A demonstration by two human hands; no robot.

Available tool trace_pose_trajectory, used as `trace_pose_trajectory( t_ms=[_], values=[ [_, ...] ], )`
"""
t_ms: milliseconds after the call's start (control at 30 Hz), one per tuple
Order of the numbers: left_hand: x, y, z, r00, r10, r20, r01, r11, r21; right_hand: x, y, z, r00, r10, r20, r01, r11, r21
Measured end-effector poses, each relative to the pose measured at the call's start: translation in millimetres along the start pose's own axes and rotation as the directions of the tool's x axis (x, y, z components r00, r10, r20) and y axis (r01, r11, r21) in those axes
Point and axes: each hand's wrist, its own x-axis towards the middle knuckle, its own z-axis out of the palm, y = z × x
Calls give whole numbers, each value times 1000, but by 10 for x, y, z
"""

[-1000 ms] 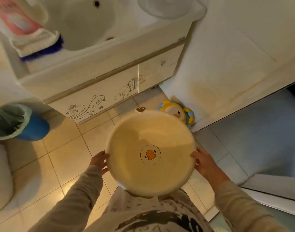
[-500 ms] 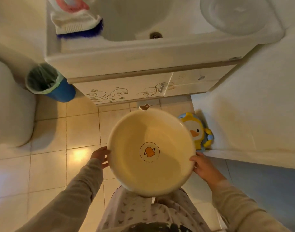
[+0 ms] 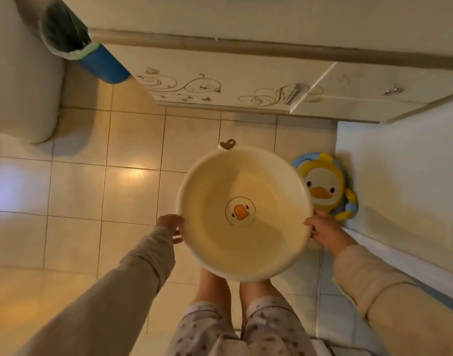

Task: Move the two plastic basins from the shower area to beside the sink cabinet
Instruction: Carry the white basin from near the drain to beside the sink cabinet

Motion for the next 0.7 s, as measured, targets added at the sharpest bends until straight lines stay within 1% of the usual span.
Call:
trace_pose_trajectory(
  t_ms=[100, 200, 300, 400, 533, 700],
  values=[
    [520, 9, 117, 999, -35, -35, 36, 999, 39, 485, 45, 210, 999, 34, -38, -35, 999, -40],
    [1171, 50, 212, 997, -60, -45, 63, 997, 49, 1132, 123, 454, 997, 64, -35, -67, 995, -77],
    [1845, 176, 329, 998, -43, -38, 44, 999, 25, 1829, 103, 697, 999, 32, 4, -31, 993, -114],
    [2431, 392, 468, 999, 29, -24, -28, 998, 59, 2496, -73, 931, 998, -51, 36, 56, 988, -145],
    [3175, 806, 790, 986, 163, 33, -167, 975, 146, 3347, -555, 1094, 990, -135, 39, 140, 974, -179],
    [3824, 1427, 1324, 943, 310, 124, -326, 934, 145, 4170, -1328, 1077, 962, -271, -35, 258, 943, -211]
  ],
)
